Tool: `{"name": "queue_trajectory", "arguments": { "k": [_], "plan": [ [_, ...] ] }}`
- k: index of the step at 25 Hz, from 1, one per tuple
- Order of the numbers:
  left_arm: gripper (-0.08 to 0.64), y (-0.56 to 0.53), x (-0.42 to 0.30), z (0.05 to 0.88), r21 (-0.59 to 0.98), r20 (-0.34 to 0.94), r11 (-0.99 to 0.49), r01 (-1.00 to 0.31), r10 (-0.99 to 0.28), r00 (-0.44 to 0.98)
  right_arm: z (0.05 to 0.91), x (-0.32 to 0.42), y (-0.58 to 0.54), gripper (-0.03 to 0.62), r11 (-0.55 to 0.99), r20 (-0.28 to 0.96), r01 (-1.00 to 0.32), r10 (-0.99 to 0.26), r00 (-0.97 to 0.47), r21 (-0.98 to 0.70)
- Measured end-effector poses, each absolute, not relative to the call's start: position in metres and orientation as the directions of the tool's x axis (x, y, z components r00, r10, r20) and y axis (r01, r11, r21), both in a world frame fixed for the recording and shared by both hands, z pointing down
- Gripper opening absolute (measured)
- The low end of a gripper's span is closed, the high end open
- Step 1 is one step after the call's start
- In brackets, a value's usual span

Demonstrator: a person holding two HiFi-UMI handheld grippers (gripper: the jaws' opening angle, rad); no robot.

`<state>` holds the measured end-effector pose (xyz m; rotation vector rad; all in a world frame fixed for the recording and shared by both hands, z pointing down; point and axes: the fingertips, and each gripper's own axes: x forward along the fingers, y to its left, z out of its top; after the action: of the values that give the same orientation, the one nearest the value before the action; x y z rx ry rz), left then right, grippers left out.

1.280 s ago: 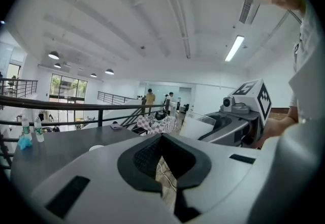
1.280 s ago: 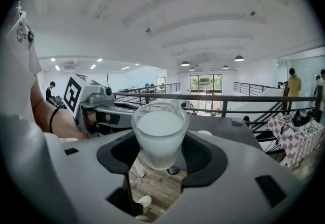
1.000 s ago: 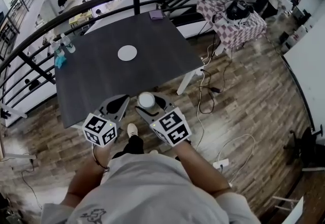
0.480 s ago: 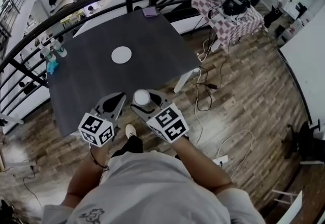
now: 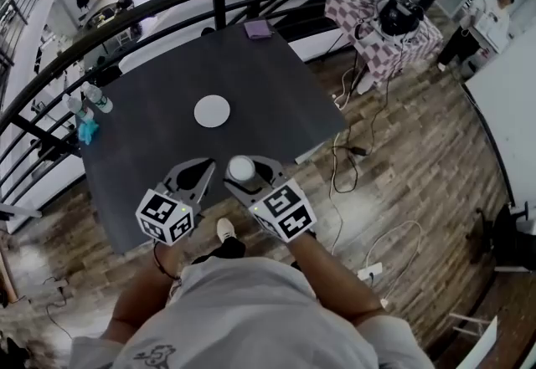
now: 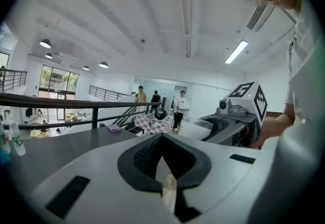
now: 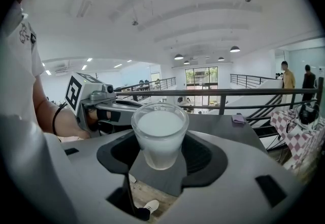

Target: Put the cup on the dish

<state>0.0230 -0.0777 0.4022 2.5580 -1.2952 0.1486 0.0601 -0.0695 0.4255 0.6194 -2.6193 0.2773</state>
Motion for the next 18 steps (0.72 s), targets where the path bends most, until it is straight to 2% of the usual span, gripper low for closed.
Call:
{"name": "queue_trajectory", "arguments": {
  "k": [9, 18],
  "plan": [
    [-0.002, -0.141, -0.037, 0.402, 0.221, 0.21, -0.587, -0.779, -0.752, 0.625, 0.422, 0.004, -0.137, 0.264, 0.856, 0.442, -0.506, -0.417, -0.794, -0.102],
    [-0.002, -0.178, -0.058, 0.408, 0.237, 0.207, -0.551, -0.8, -0.776, 0.596, 0.425, -0.019, -0.18, 0.264, 0.875, 0.431, -0.476, -0.398, -0.809, -0.086]
  ]
}}
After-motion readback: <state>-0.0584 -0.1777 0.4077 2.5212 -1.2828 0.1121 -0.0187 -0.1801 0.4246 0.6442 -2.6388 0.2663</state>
